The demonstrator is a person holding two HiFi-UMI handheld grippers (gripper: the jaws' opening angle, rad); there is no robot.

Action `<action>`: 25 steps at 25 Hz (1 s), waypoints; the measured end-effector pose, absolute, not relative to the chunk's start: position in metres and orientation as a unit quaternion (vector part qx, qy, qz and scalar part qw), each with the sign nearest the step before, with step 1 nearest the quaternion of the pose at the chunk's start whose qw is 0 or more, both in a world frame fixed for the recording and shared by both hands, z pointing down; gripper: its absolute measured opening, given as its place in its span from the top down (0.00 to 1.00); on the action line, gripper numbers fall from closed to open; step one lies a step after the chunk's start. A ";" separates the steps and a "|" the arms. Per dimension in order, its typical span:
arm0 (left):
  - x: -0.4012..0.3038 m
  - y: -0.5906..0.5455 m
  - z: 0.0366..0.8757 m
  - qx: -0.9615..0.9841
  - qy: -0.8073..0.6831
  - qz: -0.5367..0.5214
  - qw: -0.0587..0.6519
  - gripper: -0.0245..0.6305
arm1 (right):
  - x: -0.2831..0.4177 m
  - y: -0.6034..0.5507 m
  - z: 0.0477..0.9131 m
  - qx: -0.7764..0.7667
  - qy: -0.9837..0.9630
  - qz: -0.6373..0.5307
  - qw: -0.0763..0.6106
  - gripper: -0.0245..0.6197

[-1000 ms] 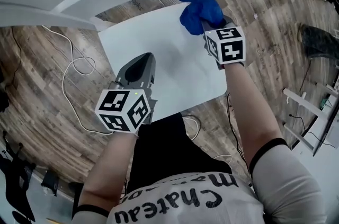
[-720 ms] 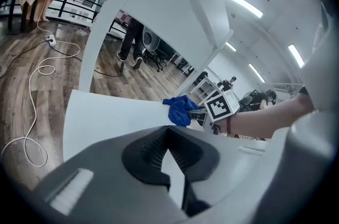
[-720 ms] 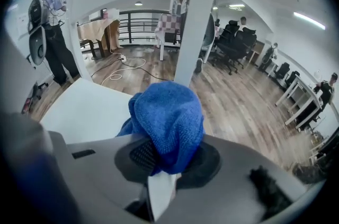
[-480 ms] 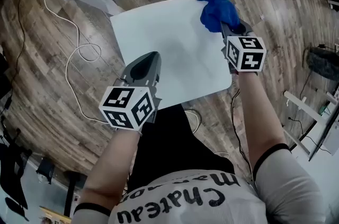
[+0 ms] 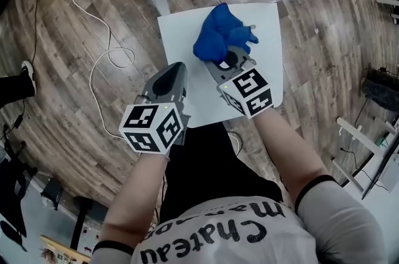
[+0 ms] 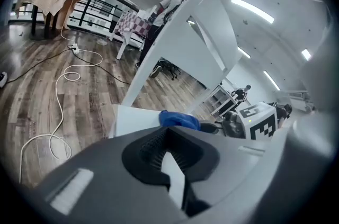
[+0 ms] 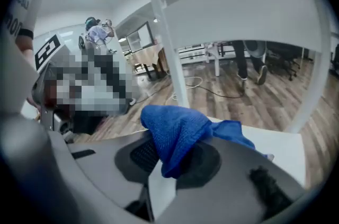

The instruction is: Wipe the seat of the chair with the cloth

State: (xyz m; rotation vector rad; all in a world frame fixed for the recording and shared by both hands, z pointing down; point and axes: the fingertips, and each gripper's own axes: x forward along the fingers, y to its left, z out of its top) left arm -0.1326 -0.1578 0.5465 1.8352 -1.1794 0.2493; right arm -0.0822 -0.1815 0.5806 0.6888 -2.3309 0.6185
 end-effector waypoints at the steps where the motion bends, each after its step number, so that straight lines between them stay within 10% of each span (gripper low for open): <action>1: -0.139 -0.157 0.546 0.740 -0.483 0.099 0.457 0.95 | -0.102 -0.177 0.579 0.243 -0.890 0.241 0.302 0.85; 9: -0.199 -0.138 0.550 0.704 -0.531 0.090 0.463 0.95 | -0.190 -0.159 0.572 0.191 -0.887 0.350 0.231 0.86; 25: -0.194 -0.142 0.564 0.710 -0.518 0.093 0.467 0.95 | -0.160 -0.172 0.654 0.267 -0.828 0.255 0.422 0.86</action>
